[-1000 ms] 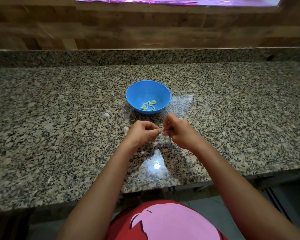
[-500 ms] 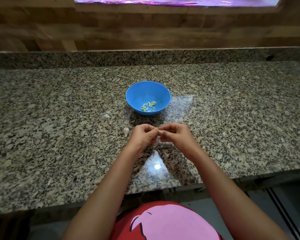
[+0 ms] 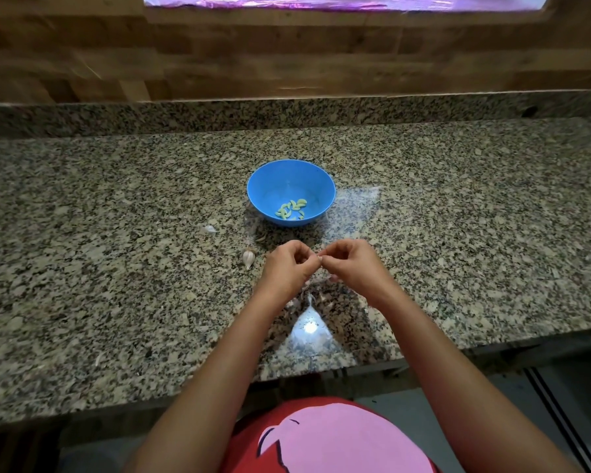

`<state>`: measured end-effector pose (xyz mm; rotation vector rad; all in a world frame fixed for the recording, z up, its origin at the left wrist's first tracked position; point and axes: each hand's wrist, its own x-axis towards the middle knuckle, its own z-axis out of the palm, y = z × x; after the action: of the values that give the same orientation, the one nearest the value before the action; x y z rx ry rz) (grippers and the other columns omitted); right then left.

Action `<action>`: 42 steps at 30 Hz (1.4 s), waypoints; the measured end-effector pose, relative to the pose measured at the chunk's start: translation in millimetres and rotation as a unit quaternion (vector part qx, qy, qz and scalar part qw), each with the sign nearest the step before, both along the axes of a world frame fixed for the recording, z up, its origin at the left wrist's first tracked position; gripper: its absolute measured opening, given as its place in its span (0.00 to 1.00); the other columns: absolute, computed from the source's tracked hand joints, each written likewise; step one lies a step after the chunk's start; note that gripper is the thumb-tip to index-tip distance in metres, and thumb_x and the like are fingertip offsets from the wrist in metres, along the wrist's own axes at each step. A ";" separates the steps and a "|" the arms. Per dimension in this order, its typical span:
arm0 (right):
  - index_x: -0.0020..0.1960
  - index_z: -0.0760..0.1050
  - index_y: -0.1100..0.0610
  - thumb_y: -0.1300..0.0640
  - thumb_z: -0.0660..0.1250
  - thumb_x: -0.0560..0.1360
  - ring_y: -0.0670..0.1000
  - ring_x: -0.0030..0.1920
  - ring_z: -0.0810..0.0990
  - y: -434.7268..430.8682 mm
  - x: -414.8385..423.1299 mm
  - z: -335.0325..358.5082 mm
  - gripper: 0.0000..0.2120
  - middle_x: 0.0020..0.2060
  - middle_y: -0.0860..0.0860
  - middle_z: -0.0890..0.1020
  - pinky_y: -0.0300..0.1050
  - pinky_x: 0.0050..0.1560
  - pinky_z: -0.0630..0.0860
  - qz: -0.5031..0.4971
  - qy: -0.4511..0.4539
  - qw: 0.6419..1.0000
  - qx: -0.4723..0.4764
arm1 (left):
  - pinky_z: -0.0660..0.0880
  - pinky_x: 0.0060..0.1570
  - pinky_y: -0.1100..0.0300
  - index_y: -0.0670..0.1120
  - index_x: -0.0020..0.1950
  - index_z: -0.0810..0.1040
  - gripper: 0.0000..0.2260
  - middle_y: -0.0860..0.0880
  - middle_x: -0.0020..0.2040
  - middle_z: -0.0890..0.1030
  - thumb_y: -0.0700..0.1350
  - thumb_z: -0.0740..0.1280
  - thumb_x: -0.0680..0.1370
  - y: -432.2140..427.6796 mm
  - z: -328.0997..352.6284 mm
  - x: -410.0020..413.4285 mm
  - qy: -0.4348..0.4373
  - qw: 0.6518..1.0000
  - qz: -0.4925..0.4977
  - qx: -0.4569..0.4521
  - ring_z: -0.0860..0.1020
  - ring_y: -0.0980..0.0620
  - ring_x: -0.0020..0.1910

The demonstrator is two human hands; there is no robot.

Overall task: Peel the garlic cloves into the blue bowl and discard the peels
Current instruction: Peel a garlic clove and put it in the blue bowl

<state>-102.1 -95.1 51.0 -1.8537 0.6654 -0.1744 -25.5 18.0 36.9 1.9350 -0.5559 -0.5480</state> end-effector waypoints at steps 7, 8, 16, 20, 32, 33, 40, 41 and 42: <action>0.40 0.73 0.62 0.68 0.63 0.76 0.49 0.37 0.79 7.7 -0.2 -5.8 0.07 0.38 0.56 0.79 0.38 0.37 0.78 -0.106 -0.066 0.938 0.323 | 0.69 0.31 0.66 0.46 0.41 0.76 0.06 0.53 0.34 0.76 0.47 0.68 0.75 -3.0 3.2 -4.1 -0.051 0.999 -0.008 0.009 0.73 0.56 0.32; 0.40 0.73 0.62 0.68 0.62 0.76 0.49 0.37 0.79 7.5 -0.3 -5.3 0.07 0.38 0.56 0.79 0.37 0.37 0.78 -0.115 -0.070 0.926 0.354 | 0.70 0.32 0.64 0.46 0.40 0.75 0.06 0.53 0.34 0.76 0.46 0.68 0.75 -2.6 1.5 -4.0 -0.039 0.999 -0.008 0.006 0.74 0.55 0.33; 0.51 0.75 0.67 0.71 0.61 0.76 0.51 0.37 0.81 -5.4 -7.0 -4.0 0.06 0.42 0.60 0.80 0.37 0.35 0.80 -0.162 -0.088 0.864 0.468 | 0.73 0.42 0.59 0.44 0.47 0.78 0.03 0.49 0.41 0.80 0.41 0.66 0.76 6.0 -5.7 6.7 -0.060 0.995 0.014 0.075 0.77 0.51 0.40; 0.53 0.76 0.69 0.72 0.61 0.75 0.51 0.37 0.82 -3.6 -5.9 -3.8 0.08 0.41 0.60 0.80 0.39 0.37 0.81 -0.141 -0.089 0.866 0.471 | 0.77 0.49 0.60 0.44 0.55 0.81 0.08 0.49 0.49 0.82 0.41 0.66 0.77 3.3 -2.6 3.3 -0.042 0.998 -0.029 0.036 0.80 0.54 0.45; 0.45 0.77 0.67 0.72 0.64 0.74 0.48 0.29 0.81 4.3 -3.9 -1.4 0.04 0.32 0.57 0.81 0.37 0.33 0.80 -0.136 -0.112 0.900 0.399 | 0.81 0.46 0.47 0.41 0.45 0.82 0.04 0.44 0.39 0.84 0.41 0.72 0.73 -3.1 0.6 2.5 0.055 0.997 0.018 -0.052 0.83 0.44 0.41; 0.45 0.77 0.67 0.72 0.64 0.74 0.48 0.29 0.80 4.8 -3.5 -0.8 0.04 0.31 0.56 0.81 0.36 0.33 0.80 -0.135 -0.116 0.904 0.389 | 0.81 0.46 0.48 0.41 0.45 0.82 0.04 0.44 0.39 0.84 0.41 0.72 0.73 -2.9 0.7 3.0 0.057 0.997 0.019 -0.055 0.83 0.43 0.41; 0.45 0.74 0.66 0.69 0.66 0.73 0.48 0.28 0.80 15.1 1.9 -4.2 0.01 0.30 0.55 0.81 0.36 0.32 0.79 -0.174 -0.137 0.903 0.370 | 0.81 0.39 0.54 0.41 0.43 0.77 0.04 0.40 0.41 0.82 0.41 0.70 0.75 -6.2 -2.0 0.3 0.093 0.991 0.037 -0.083 0.82 0.45 0.38; 0.44 0.75 0.67 0.69 0.66 0.74 0.49 0.29 0.80 16.6 1.5 -5.1 0.01 0.31 0.56 0.81 0.36 0.33 0.79 -0.166 -0.140 0.901 0.376 | 0.80 0.37 0.56 0.41 0.43 0.77 0.04 0.40 0.41 0.82 0.41 0.70 0.75 -6.7 -3.3 -0.4 0.087 0.992 0.043 -0.078 0.82 0.46 0.38; 0.44 0.76 0.68 0.69 0.66 0.74 0.49 0.30 0.80 16.8 0.7 -5.6 0.01 0.32 0.57 0.81 0.37 0.35 0.80 -0.155 -0.140 0.898 0.386 | 0.80 0.35 0.57 0.42 0.44 0.77 0.04 0.41 0.41 0.82 0.41 0.70 0.75 -6.6 -4.4 -0.1 0.080 0.993 0.048 -0.076 0.82 0.48 0.36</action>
<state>-101.4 -78.2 45.3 -0.9296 0.6912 -0.3238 -25.6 11.4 32.5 1.7458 -0.3890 -0.5774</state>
